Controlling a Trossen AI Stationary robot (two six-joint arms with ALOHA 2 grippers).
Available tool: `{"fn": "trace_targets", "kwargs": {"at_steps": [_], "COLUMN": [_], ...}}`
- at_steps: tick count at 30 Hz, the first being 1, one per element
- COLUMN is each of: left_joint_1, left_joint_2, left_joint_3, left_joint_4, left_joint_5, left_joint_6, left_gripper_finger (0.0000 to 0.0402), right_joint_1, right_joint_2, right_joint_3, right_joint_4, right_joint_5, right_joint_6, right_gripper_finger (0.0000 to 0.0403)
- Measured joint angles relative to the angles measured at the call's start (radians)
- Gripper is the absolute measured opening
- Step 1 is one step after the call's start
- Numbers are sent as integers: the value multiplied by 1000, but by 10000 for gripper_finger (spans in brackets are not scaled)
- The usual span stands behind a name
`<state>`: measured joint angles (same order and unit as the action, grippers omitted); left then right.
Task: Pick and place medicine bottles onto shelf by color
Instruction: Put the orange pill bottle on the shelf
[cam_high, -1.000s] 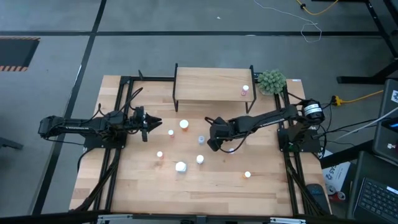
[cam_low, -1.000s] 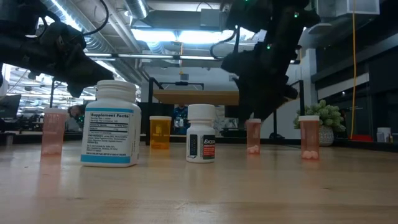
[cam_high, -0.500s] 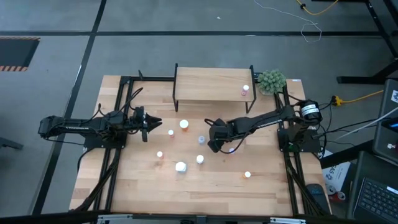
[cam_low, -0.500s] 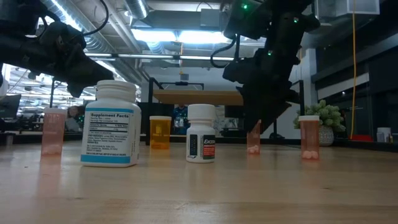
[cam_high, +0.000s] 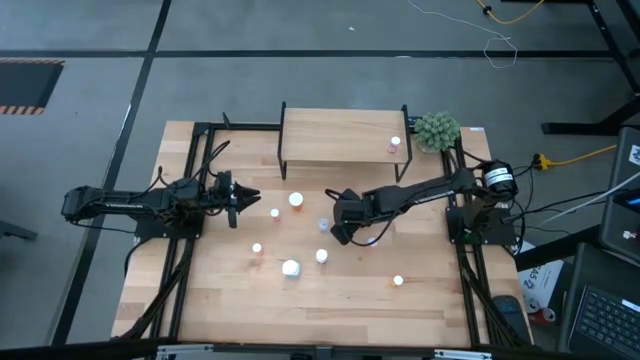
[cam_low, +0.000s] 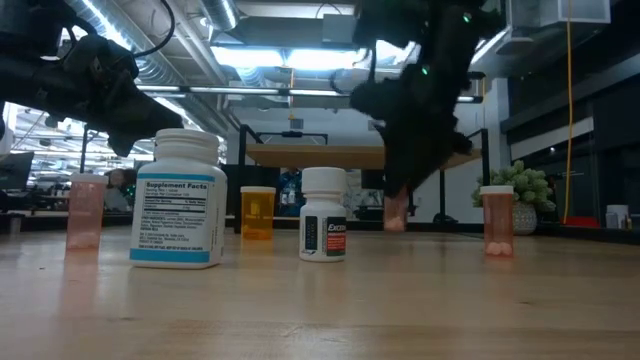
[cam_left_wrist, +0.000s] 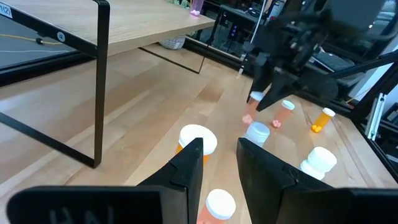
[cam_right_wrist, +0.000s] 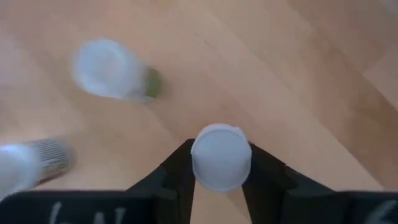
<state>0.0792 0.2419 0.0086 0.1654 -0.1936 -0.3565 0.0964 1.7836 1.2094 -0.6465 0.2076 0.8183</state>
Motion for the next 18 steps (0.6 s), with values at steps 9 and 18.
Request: {"fn": "trace_targets", "kwargs": {"at_steps": [9, 18], "left_joint_1": [0, 0], "left_joint_2": [0, 0], "left_joint_3": [0, 0], "left_joint_4": [0, 0], "left_joint_5": [0, 0], "left_joint_6": [0, 0], "left_gripper_finger": [93, 93], "right_joint_1": [-67, -249], "right_joint_2": [0, -2], "right_joint_3": [293, 697], "right_joint_4": [-214, -447], "right_joint_5": [42, 44], "right_joint_6": [-241, -388], "right_gripper_finger": [103, 112]}}
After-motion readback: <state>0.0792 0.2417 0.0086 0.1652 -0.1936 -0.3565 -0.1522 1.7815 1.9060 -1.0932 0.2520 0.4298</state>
